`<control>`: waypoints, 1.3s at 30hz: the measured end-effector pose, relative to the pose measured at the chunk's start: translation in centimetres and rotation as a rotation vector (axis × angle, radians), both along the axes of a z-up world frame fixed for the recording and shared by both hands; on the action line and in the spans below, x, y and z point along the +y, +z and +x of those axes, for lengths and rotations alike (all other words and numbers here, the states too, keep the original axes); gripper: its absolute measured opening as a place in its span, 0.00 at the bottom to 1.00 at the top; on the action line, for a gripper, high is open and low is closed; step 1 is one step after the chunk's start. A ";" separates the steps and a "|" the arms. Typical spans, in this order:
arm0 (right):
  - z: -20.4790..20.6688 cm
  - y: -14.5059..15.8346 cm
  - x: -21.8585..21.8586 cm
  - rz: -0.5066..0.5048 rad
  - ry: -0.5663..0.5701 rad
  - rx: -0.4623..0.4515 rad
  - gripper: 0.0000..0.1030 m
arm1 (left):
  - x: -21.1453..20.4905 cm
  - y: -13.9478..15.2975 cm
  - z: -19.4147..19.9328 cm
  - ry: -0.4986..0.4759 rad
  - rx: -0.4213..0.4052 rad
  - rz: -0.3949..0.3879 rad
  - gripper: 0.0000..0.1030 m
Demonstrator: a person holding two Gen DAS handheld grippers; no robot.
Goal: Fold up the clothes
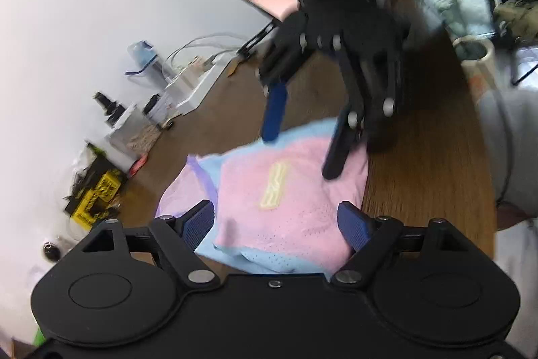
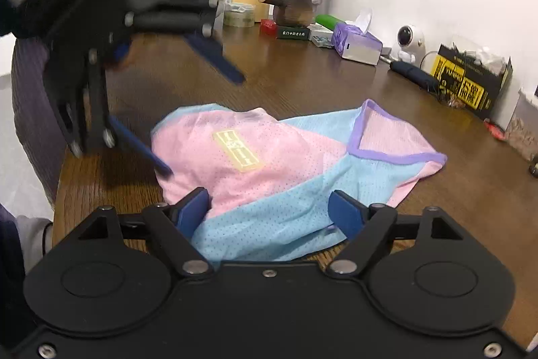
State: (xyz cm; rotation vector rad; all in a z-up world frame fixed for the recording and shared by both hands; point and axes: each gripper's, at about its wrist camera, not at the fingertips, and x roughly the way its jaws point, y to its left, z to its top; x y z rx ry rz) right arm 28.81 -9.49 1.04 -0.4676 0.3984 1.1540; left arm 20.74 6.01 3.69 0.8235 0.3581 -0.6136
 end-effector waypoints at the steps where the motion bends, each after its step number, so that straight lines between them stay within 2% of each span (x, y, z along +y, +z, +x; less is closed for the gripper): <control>1: -0.7 0.5 0.0 -0.013 0.001 -0.041 0.81 | 0.1 0.1 0.2 0.019 0.013 -0.023 0.77; 3: -1.7 1.3 -0.5 -0.011 0.000 -0.109 0.81 | 0.4 0.5 0.8 0.045 0.047 -0.062 0.77; 8: -4.7 2.7 -2.0 0.020 0.038 -0.220 0.81 | 0.9 1.0 0.5 0.043 0.050 -0.068 0.77; 13: -6.8 1.0 -0.1 -0.098 0.114 -0.296 0.81 | 0.6 0.1 1.2 0.047 0.058 -0.087 0.77; 16: -5.9 0.6 0.9 -0.132 0.122 -0.259 0.80 | 0.4 0.0 1.0 0.035 0.041 -0.070 0.77; 18: -5.1 0.5 1.1 -0.136 0.123 -0.207 0.75 | 0.2 0.2 0.6 0.005 0.016 -0.038 0.77; 20: -4.3 0.5 1.2 -0.138 0.123 -0.152 0.56 | 0.2 0.5 -0.1 -0.025 0.005 -0.015 0.77; 22: -3.6 0.7 0.8 -0.129 0.111 -0.072 0.46 | 0.1 0.5 -0.7 -0.045 0.011 0.001 0.77; 23: -3.3 0.7 0.6 -0.125 0.105 -0.039 0.45 | 0.1 0.4 -1.2 -0.062 0.016 0.013 0.77; 25: -3.5 0.6 0.2 -0.119 0.104 -0.028 0.45 | -0.2 -0.1 -2.1 -0.102 0.024 0.043 0.78; 27: -3.2 0.6 -0.2 -0.110 0.105 -0.003 0.45 | -0.4 -0.6 -2.6 -0.131 0.003 0.054 0.79; 30: -2.5 0.6 -0.3 -0.097 0.107 0.046 0.41 | -0.9 -0.3 -2.0 -0.123 0.022 0.063 0.79; 33: -2.3 0.6 -0.7 -0.081 0.100 0.069 0.36 | -0.9 0.0 -1.6 -0.110 0.005 0.050 0.78; 34: -2.3 0.6 -0.8 -0.074 0.094 0.078 0.36 | -0.9 -0.1 -1.4 -0.114 0.026 0.059 0.78; 36: -2.2 0.6 -0.8 -0.066 0.089 0.093 0.33 | -0.8 -0.3 -0.6 -0.124 0.082 0.076 0.71; 38: -2.0 0.6 -0.9 -0.056 0.083 0.114 0.26 | -0.7 -0.3 0.3 -0.116 0.117 0.070 0.57; 39: -1.9 0.7 -0.9 -0.052 0.082 0.124 0.24 | -0.6 -0.2 0.9 -0.102 0.143 0.061 0.53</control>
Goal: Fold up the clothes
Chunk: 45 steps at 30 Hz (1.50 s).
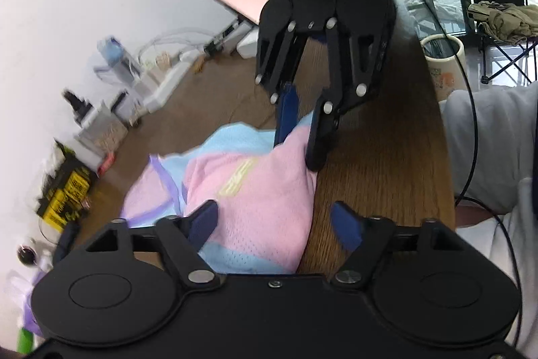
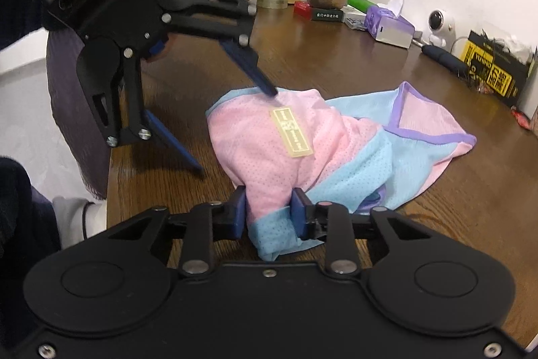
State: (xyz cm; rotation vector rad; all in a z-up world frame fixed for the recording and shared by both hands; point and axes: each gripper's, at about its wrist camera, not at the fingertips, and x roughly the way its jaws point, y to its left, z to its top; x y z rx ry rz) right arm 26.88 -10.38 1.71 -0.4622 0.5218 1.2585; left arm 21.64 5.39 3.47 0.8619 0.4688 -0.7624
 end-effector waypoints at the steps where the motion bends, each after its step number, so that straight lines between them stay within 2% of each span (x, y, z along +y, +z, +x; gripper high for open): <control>1: 0.0 0.0 -0.1 0.003 0.001 0.011 0.23 | 0.2 0.0 0.5 0.012 0.029 -0.012 0.42; 2: -0.1 0.0 -0.1 0.004 0.008 0.019 0.23 | 0.4 0.1 1.0 0.024 0.059 -0.024 0.30; 4: -0.5 -0.1 -0.2 0.002 0.013 0.017 0.23 | 1.1 0.4 2.0 0.058 0.155 -0.086 0.26; 6: -1.0 -0.2 -0.3 0.000 0.019 0.014 0.23 | 1.5 0.3 2.1 0.066 0.206 -0.134 0.25; 10: -2.2 -0.2 -0.7 -0.007 0.043 0.016 0.23 | 1.4 0.2 1.3 0.026 0.201 -0.139 0.26; 12: -2.3 -0.4 -0.9 -0.012 0.013 -0.032 0.28 | 1.5 0.1 1.1 0.019 0.121 -0.144 0.40; 13: -2.2 -0.5 -1.0 -0.019 -0.003 -0.045 0.32 | 1.7 0.3 1.4 0.047 0.095 -0.137 0.60; 14: -2.0 -0.4 -1.1 -0.024 -0.012 -0.039 0.41 | 2.0 0.7 1.7 0.067 0.085 -0.138 0.67; 15: -1.9 -0.2 -1.2 -0.030 -0.019 -0.028 0.45 | 2.4 1.2 1.7 0.067 0.088 -0.150 0.67; 16: -1.9 0.2 -1.5 -0.022 -0.020 -0.029 0.57 | 3.3 2.4 1.8 0.052 0.104 -0.197 0.67; 17: -2.0 0.6 -1.7 -0.012 -0.020 -0.031 0.73 | 5.2 4.5 2.1 0.043 0.137 -0.300 0.71; 18: -2.1 1.1 -2.3 0.017 -0.015 -0.043 0.77 | 6.8 6.3 2.7 0.060 0.159 -0.392 0.75; 19: -2.0 2.1 -3.5 0.082 -0.010 -0.065 0.78 | 8.1 7.6 3.3 0.089 0.168 -0.459 0.81; 20: -0.9 2.9 -4.4 0.126 -0.027 -0.057 0.78 | 8.9 8.4 4.5 0.141 0.148 -0.490 0.83; 22: 2.4 3.9 -5.3 0.180 -0.126 -0.019 0.78 | 9.7 9.4 7.7 0.276 0.071 -0.504 0.83; 24: 5.8 4.0 -5.2 0.202 -0.234 0.051 0.78 | 9.6 9.0 11.6 0.389 0.073 -0.520 0.83; 25: 10.1 3.8 -4.9 0.230 -0.344 0.167 0.78 | 9.3 8.3 13.9 0.450 0.101 -0.526 0.83; 27: 13.6 3.1 -4.5 0.248 -0.389 0.268 0.72 | 8.3 5.8 19.1 0.573 0.164 -0.492 0.81; 28: 15.5 2.7 -4.1 0.252 -0.417 0.314 0.65 | 8.1 4.8 20.7 0.606 0.175 -0.479 0.79; 30: 19.6 1.4 -2.6 0.215 -0.481 0.349 0.58 | 8.1 3.3 23.3 0.654 0.198 -0.469 0.76; 31: 20.5 1.0 -2.0 0.197 -0.486 0.347 0.53 | 8.5 3.0 24.3 0.657 0.232 -0.503 0.75; 32: 21.2 0.6 -1.4 0.176 -0.484 0.342 0.53 | 8.9 2.5 25.4 0.654 0.287 -0.551 0.75; 34: 22.3 -0.2 -0.3 0.137 -0.479 0.333 0.52 | 9.5 2.0 26.4 0.647 0.345 -0.593 0.75; 36: 22.4 -0.7 0.3 0.128 -0.474 0.322 0.48 | 9.9 1.3 26.8 0.655 0.378 -0.601 0.66; 37: 22.5 -0.9 0.5 0.124 -0.470 0.315 0.44 | 10.0 0.9 26.9 0.661 0.393 -0.602 0.58; 38: 22.5 -1.0 0.7 0.120 -0.465 0.304 0.35 | 10.1 0.7 26.9 0.650 0.394 -0.611 0.41; 39: 22.5 -1.1 0.8 0.116 -0.459 0.293 0.27 | 10.2 0.6 26.6 0.634 0.392 -0.619 0.34; 40: 22.4 -1.2 0.9 0.111 -0.453 0.280 0.05 | 10.3 0.7 26.4 0.621 0.394 -0.623 0.22; 41: 22.2 -1.4 1.0 0.107 -0.447 0.264 0.06 | 10.2 0.6 26.2 0.606 0.391 -0.626 0.13; 45: 20.8 -1.7 0.6 0.125 -0.444 0.221 0.06 | 9.6 0.7 24.5 0.565 0.367 -0.631 0.04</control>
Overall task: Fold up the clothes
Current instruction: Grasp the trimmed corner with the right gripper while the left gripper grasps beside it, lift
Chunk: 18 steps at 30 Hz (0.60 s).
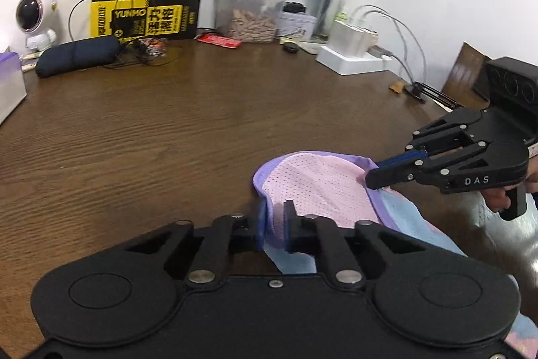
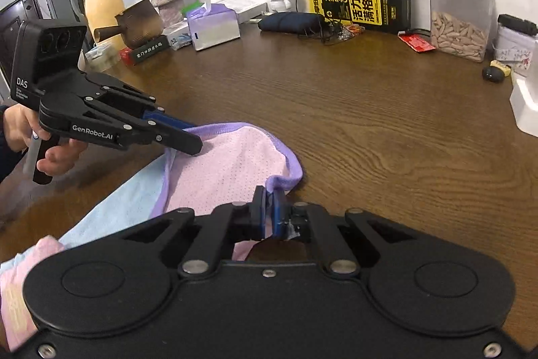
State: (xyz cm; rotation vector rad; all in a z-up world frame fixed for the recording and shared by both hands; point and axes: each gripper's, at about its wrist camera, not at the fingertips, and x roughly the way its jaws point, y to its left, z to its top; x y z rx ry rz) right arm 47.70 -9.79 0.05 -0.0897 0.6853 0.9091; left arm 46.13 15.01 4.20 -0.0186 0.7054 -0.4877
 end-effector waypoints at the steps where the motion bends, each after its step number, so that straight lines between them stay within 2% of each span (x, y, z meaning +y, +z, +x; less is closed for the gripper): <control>1: -0.4 0.2 -0.2 0.009 0.004 -0.012 0.06 | -0.2 0.3 -0.6 -0.010 -0.018 -0.003 0.03; 6: -3.1 2.5 -2.2 0.084 0.006 -0.093 0.06 | -0.6 2.9 -4.4 -0.057 -0.125 -0.025 0.02; 9: -6.9 5.1 -3.9 0.148 0.058 -0.185 0.06 | -0.6 5.3 -7.6 -0.068 -0.210 -0.028 0.02; 12: -11.6 6.6 -5.2 0.151 0.142 -0.272 0.06 | -0.7 6.8 -13.7 -0.065 -0.302 -0.046 0.02; 15: -16.7 6.7 -6.3 0.135 0.228 -0.323 0.06 | -0.9 5.9 -18.8 -0.053 -0.334 -0.083 0.02; 17: -19.4 5.6 -6.4 0.108 0.279 -0.312 0.06 | -1.8 3.7 -23.2 -0.027 -0.314 -0.090 0.02; 18: -20.6 4.9 -6.4 0.091 0.305 -0.302 0.06 | -1.9 3.1 -23.9 -0.019 -0.302 -0.092 0.02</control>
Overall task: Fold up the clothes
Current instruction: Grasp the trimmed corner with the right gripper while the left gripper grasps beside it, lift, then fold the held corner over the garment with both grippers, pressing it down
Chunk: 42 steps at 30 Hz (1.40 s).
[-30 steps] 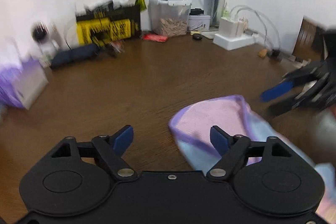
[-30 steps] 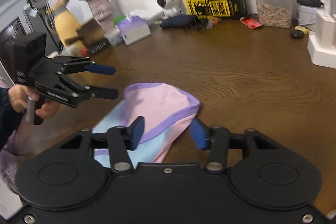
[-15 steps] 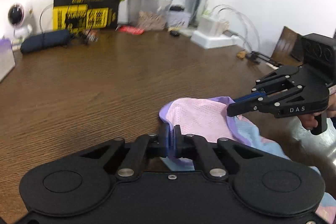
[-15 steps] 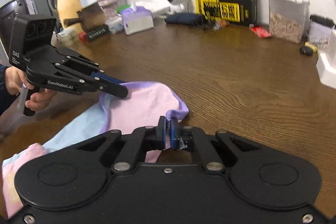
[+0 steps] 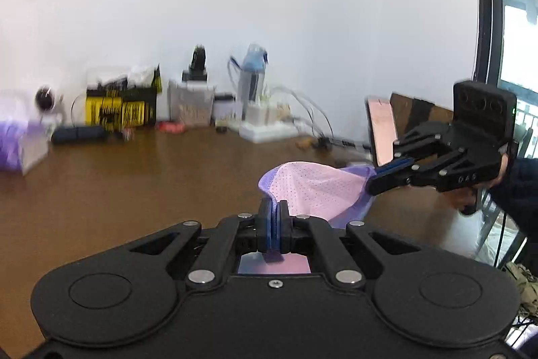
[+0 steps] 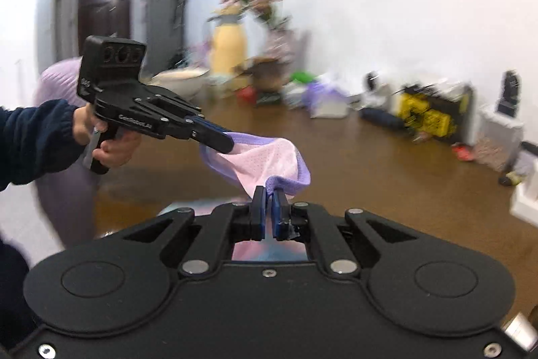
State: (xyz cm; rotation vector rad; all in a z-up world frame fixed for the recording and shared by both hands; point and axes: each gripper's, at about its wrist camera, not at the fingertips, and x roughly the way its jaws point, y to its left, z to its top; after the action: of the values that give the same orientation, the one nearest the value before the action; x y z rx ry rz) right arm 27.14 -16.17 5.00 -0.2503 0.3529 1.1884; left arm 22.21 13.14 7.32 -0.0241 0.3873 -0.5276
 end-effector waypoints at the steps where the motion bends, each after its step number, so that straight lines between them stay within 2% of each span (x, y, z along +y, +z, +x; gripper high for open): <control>1: -1.0 -0.8 0.2 -0.023 0.017 0.007 0.06 | -0.2 -1.2 -0.9 0.016 0.038 -0.005 0.02; 3: -2.2 -2.3 0.7 -0.068 0.031 0.022 0.06 | -0.4 -2.4 -1.9 0.043 0.073 0.006 0.02; 7: -3.4 -3.7 0.6 -0.090 0.033 0.048 0.07 | 0.1 -3.1 -3.2 0.089 0.080 0.012 0.04; 9: -3.6 -3.9 0.4 -0.103 0.028 0.056 0.18 | 0.4 -3.1 -3.9 0.104 0.062 0.022 0.05; 10: -3.8 -3.8 0.1 -0.104 0.018 0.051 0.27 | 0.6 -3.0 -4.3 0.105 0.049 0.030 0.08; 12: -3.9 -3.4 -0.6 -0.077 0.011 0.045 0.29 | 1.1 -2.7 -4.5 0.087 0.037 0.024 0.22; 13: -3.9 -3.3 -0.8 -0.070 0.010 0.046 0.30 | 1.4 -2.5 -4.6 0.078 0.030 0.019 0.35; 14: -3.8 -2.8 -1.2 -0.046 0.006 0.047 0.31 | 1.7 -2.3 -4.7 0.068 0.024 0.015 0.39; 18: -2.8 -1.4 -0.9 0.018 -0.016 0.064 0.39 | 2.7 -0.4 -5.9 -0.008 -0.064 -0.020 0.39; 20: -2.3 -1.1 -0.3 0.024 -0.015 0.057 0.45 | 2.5 0.0 -4.8 0.003 -0.065 0.000 0.41; 21: -1.9 -1.1 0.2 0.012 -0.027 0.051 0.48 | 2.3 0.1 -3.9 0.005 -0.048 0.012 0.41; 23: -0.8 -1.4 1.2 -0.013 -0.037 0.065 0.48 | 1.7 -0.5 -1.1 -0.023 0.038 0.016 0.40; 24: 0.1 -1.8 1.9 -0.030 -0.034 0.099 0.48 | 1.5 -0.9 0.3 -0.044 0.085 0.015 0.40; 26: 1.4 -2.5 2.6 -0.057 -0.012 0.164 0.42 | 1.3 -1.7 2.5 -0.127 0.173 -0.024 0.39; 27: 1.6 -2.7 2.8 -0.064 -0.013 0.171 0.39 | 1.3 -1.9 3.0 -0.154 0.190 -0.046 0.37; 28: 1.7 -3.0 2.9 -0.070 -0.012 0.177 0.37 | 1.3 -2.0 3.3 -0.178 0.200 -0.057 0.28; 29: 1.6 -3.2 3.0 -0.069 -0.007 0.175 0.32 | 1.2 -2.1 3.5 -0.201 0.201 -0.056 0.20; 30: 1.3 -3.2 2.9 -0.063 0.002 0.166 0.29 | 1.1 -2.2 3.5 -0.218 0.195 -0.048 0.18; 32: 0.7 -3.2 2.8 -0.057 0.015 0.145 0.12 | 1.0 -2.0 2.9 -0.254 0.169 -0.053 0.13; 34: -0.8 -3.0 2.7 -0.055 0.054 0.098 0.10 | 0.8 -1.8 2.1 -0.292 0.147 -0.061 0.13; 36: -1.9 -2.8 2.5 -0.072 0.118 0.087 0.11 | 0.3 -1.6 0.9 -0.334 0.140 -0.020 0.13; 37: -2.5 -2.8 2.4 -0.097 0.159 0.088 0.13 | -0.1 -1.7 0.1 -0.358 0.146 0.024 0.13; 39: -3.8 -2.7 2.3 -0.145 0.234 0.088 0.26 | -1.1 -2.3 -1.6 -0.398 0.160 0.116 0.14; 41: -4.9 -2.6 1.8 -0.153 0.240 0.054 0.40 | -1.5 -2.9 -3.1 -0.424 0.175 0.178 0.14; 42: -5.0 -2.4 1.6 -0.143 0.224 0.041 0.42 | -1.5 -3.1 -3.5 -0.436 0.183 0.185 0.14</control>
State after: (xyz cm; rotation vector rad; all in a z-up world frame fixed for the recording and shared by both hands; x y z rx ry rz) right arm 22.10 -14.58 2.59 -0.3982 0.4561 1.3918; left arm 18.70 11.65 4.24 0.1962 0.6247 -0.9216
